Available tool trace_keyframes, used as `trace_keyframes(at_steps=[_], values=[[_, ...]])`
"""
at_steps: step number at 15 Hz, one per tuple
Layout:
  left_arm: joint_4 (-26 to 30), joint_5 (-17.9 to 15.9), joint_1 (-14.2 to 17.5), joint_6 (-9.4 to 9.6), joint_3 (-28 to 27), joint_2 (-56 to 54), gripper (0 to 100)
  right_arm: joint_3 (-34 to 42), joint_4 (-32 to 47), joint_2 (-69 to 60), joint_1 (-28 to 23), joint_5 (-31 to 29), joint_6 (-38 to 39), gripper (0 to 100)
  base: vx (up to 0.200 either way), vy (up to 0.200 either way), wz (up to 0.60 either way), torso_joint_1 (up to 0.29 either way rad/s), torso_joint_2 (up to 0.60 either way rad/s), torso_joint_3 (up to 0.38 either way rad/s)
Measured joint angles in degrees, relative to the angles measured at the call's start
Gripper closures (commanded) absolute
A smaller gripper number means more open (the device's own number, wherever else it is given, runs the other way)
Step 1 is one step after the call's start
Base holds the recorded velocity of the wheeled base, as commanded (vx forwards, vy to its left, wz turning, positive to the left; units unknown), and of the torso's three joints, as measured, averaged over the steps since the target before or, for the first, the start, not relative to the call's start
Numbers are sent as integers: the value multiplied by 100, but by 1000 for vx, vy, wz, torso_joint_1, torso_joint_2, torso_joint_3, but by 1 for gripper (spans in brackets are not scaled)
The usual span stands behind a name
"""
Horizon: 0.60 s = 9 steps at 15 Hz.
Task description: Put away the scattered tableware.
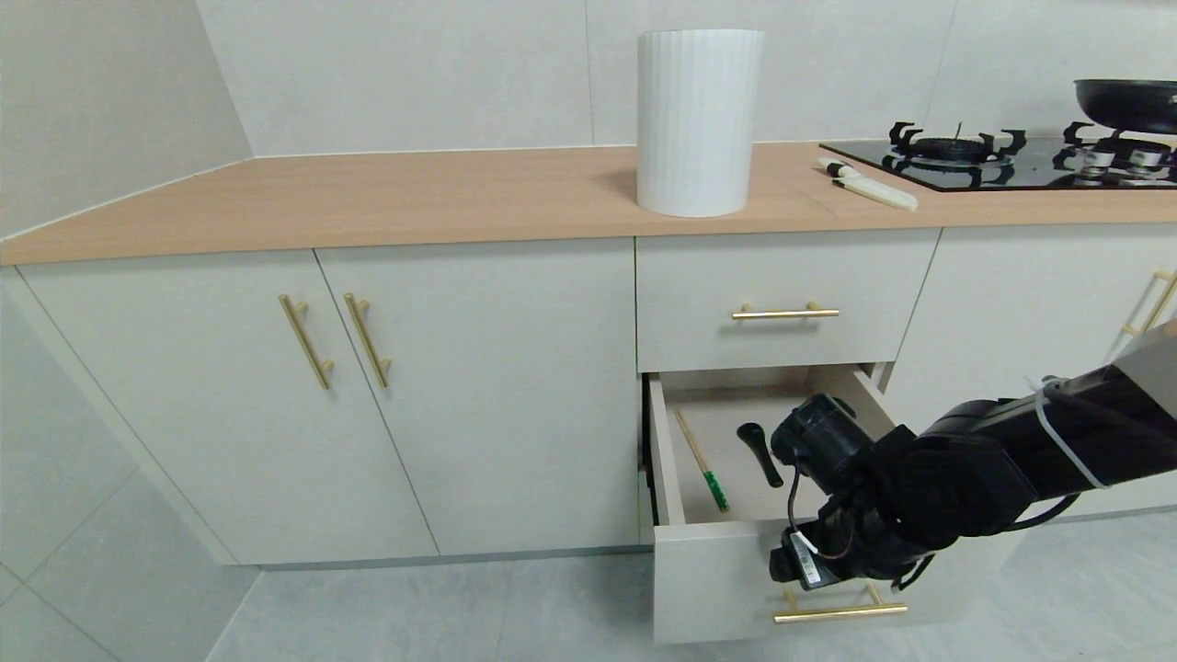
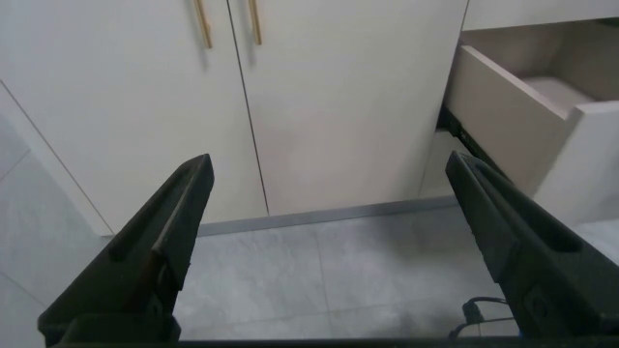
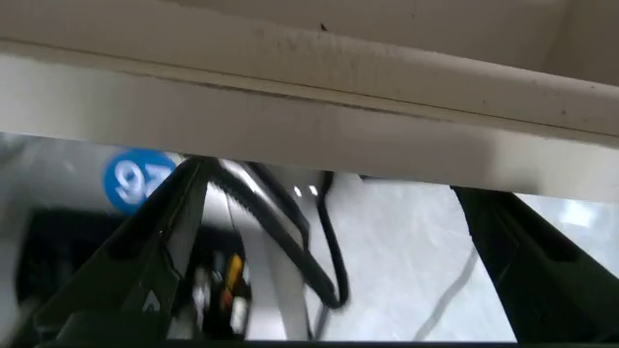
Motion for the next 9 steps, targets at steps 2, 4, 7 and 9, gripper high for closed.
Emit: trace_keyframes(at_steps=[2,4,7,9], values=[[0,0,2,2,0,0,0,0,-323,59,-79,-11,150,0,0,0,0,0,0,0],[0,0,0,0,0,0,0,-1,-597,135,-132,-96,213,0,0,0,0,0,0,0],[0,0,0,0,0,0,0,13,-1346,315,-316,-211,229,0,0,0,0,0,0,0],[-2,2,0,0,0,0,0,30,-1699,428,-405,-217,317,0,0,0,0,0,0,0]])
